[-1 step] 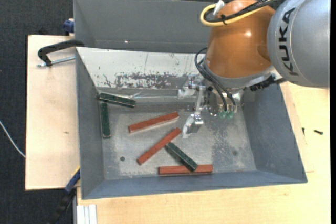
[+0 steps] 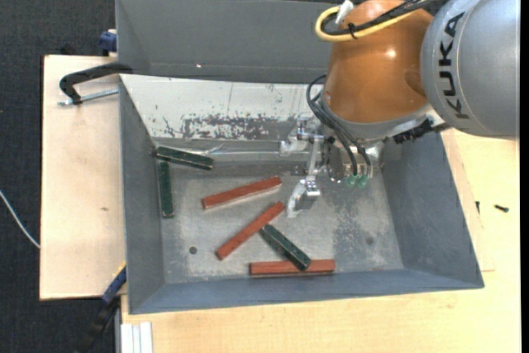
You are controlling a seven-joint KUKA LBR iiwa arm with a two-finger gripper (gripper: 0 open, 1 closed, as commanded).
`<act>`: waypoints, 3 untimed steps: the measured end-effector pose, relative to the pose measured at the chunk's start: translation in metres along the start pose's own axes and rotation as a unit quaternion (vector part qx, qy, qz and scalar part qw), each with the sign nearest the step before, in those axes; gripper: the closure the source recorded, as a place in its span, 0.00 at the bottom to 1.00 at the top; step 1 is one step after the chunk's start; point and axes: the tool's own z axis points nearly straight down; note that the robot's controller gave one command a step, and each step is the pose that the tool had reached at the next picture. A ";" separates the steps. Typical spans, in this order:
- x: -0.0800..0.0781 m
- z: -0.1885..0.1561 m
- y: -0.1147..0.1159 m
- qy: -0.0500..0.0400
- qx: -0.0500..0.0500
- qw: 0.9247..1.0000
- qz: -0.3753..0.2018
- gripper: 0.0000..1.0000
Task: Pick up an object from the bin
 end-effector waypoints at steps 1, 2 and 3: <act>-0.036 0.050 -0.008 -0.004 0.000 1.000 -0.028 0.00; -0.037 0.109 -0.008 -0.001 0.000 1.000 0.011 0.00; -0.045 0.135 0.004 0.003 0.002 1.000 -0.030 1.00</act>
Offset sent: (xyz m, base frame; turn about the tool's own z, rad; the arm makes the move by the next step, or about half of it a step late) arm 0.0314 -0.0060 -0.1318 0.0607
